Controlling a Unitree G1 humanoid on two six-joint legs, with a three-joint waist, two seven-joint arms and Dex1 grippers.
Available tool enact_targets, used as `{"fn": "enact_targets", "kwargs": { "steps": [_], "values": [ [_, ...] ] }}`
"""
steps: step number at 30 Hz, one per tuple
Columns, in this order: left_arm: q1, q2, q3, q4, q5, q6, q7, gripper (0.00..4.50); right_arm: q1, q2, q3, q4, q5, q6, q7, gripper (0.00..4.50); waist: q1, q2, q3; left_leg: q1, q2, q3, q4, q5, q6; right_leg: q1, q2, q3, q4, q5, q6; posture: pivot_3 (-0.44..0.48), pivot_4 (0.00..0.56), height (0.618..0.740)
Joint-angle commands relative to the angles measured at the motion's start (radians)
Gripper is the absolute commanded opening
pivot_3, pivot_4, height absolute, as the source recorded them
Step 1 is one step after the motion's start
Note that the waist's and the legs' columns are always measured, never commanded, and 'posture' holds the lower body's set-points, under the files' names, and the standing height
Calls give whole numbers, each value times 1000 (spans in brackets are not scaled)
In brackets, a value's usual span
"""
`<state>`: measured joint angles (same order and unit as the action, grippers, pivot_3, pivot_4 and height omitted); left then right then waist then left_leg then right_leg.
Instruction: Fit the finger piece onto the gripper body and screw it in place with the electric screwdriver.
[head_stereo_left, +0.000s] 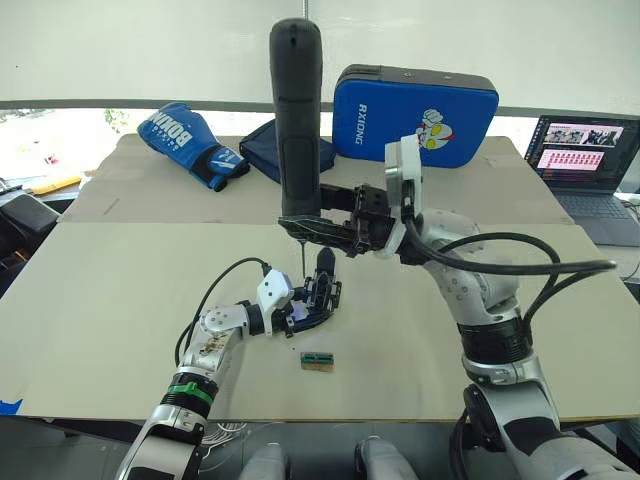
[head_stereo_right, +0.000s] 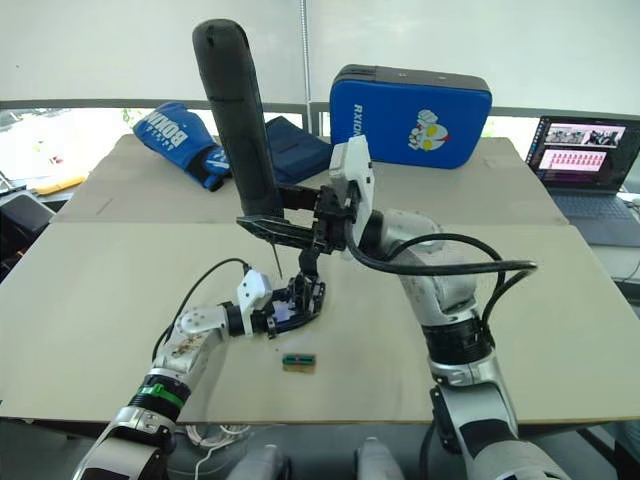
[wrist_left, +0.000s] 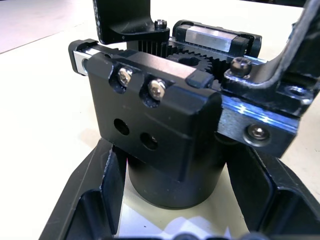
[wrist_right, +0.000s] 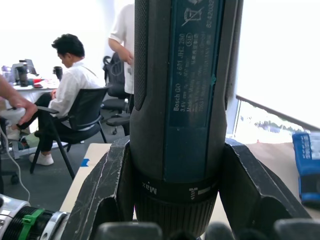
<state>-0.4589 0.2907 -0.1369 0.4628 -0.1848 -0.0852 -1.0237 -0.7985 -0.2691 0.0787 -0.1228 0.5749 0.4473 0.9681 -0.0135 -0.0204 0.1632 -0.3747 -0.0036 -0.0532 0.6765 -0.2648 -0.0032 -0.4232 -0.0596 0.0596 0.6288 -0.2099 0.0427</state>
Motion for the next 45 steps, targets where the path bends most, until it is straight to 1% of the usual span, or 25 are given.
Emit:
{"fn": "enact_targets", "kwargs": {
  "steps": [1, 3, 6, 7, 8, 10, 14, 18, 21, 23, 25, 28, 31, 32, 34, 35, 38, 41, 45],
  "values": [
    [7, -4, -17, 10, 19, 23, 12, 2817, -16, 0, -53, -16, 24, -73, 18, 1937, 0, 0, 0, 0, 0, 0, 0, 0, 0, 0, 0, 0, 0, 0, 0, 0, 150, 740],
    [5, -9, -7, 9, 5, 37, 14, 2817, -15, 4, -65, -23, 40, -81, 24, 1937, 0, 0, 0, 0, 0, 0, 0, 0, 0, 0, 0, 0, 0, 0, 0, 0, 150, 740],
    [4, -6, 2, 8, 0, 37, 16, 3804, -10, 2, -86, -51, 75, -76, 34, 1937, 0, 0, 0, 0, 0, 0, 0, 0, 0, 0, 0, 0, 0, 0, 0, 0, 150, 740],
    [6, -2, 6, 6, -1, 34, 15, 4234, -7, -1, -92, -63, 87, -73, 37, 1937, 0, 0, 0, 0, 0, 0, 0, 0, 0, 0, 0, 0, 0, 0, 0, 0, 150, 740],
    [12, 11, 10, -4, -3, 22, 4, 4470, -2, -9, -102, -84, 108, -62, 38, 1937, 0, 0, 0, 0, 0, 0, 0, 0, 0, 0, 0, 0, 0, 0, 0, 0, 150, 740],
    [22, 33, 18, -21, -6, 9, -11, 4470, 5, -23, -117, -113, 135, -46, 35, 1937, -3, 0, 0, 0, 0, 0, 0, 0, 0, 0, 0, 0, 0, 0, 0, 0, 150, 740],
    [57, 117, 85, -84, -70, 33, -56, 4470, 38, -90, -167, -191, 209, 6, 15, 1937, -17, 0, 1, -1, 1, 0, -2, 0, 0, -2, 1, 0, 0, 0, 0, 0, 150, 740],
    [161, 286, 169, -167, -163, 83, -193, 4470, 125, -226, -263, -259, 271, 67, 3, 1937, -28, 0, 2, -1, 2, 0, -5, 0, 0, -3, 1, 0, 0, -1, -1, 0, 150, 740],
    [226, 374, 230, -204, -234, 101, -281, 4470, 185, -307, -324, -273, 287, 77, -5, 1937, -28, 0, 4, -1, 2, 0, -6, 0, 0, -4, 0, 0, -2, -1, -1, 0, 150, 740],
    [265, 429, 296, -205, -274, 68, -334, 4470, 267, -371, -382, -274, 256, 48, 21, 1937, -21, 0, 5, -1, 2, 1, -6, 0, 0, -4, -1, 1, -2, -1, -1, 0, 150, 740],
    [302, 488, 354, -177, -286, 13, -391, 4470, 384, -427, -457, -276, 228, 18, 53, 1937, -13, 0, 5, -1, 2, 1, -6, 0, 0, -4, 0, 0, -3, -1, -1, 0, 150, 740],
    [329, 540, 392, -141, -297, -5, -447, 4470, 513, -476, -521, -282, 206, -26, 92, 1937, -7, 0, 6, -2, 2, 2, -7, 0, 0, -4, 0, 0, -4, -2, -1, 0, 150, 740],
    [330, 547, 401, -143, -303, 13, -446, 4470, 603, -489, -554, -289, 184, -73, 116, 1937, -5, 2, 7, -2, 1, 3, -7, 0, 0, -4, 0, 1, -4, -2, 0, 0, 150, 740],
    [329, 542, 400, -155, -307, 27, -440, 4470, 612, -486, -555, -293, 184, -80, 110, 1937, -5, 2, 7, -2, 2, 3, -7, 0, 0, -4, 0, 1, -4, -2, 0, 0, 150, 740],
    [324, 524, 399, -184, -319, 42, -423, 4470, 615, -474, -540, -311, 194, -83, 89, 1937, -7, 2, 8, -1, 2, 3, -7, 0, 0, -3, 1, 1, -4, -6, 7, 0, 150, 740],
    [320, 513, 398, -202, -326, 49, -417, 4470, 610, -468, -527, -323, 201, -81, 77, 1937, -9, 2, 8, -1, 2, 3, -7, 0, 0, -3, 1, 2, -3, -6, 7, 0, 150, 740],
    [313, 478, 377, -261, -328, 41, -415, 4470, 573, -444, -462, -373, 228, -63, 50, 1937, -10, 1, 8, -1, 3, 3, -7, 0, 0, -3, 1, 2, -3, -4, 3, 0, 150, 740],
    [312, 462, 340, -307, -322, 50, -422, 4470, 534, -423, -402, -402, 243, -51, 31, 1937, -10, 1, 8, -1, 3, 3, -7, 0, 0, -4, 1, 2, -3, -2, 0, 0, 150, 740],
    [288, 440, 265, -361, -274, 88, -366, 4470, 467, -357, -271, -445, 253, -33, 2, 1937, -9, 1, 8, -1, 2, 3, -6, 0, 0, -3, 1, 2, -3, -2, 0, 0, 150, 740]
  ]
}}
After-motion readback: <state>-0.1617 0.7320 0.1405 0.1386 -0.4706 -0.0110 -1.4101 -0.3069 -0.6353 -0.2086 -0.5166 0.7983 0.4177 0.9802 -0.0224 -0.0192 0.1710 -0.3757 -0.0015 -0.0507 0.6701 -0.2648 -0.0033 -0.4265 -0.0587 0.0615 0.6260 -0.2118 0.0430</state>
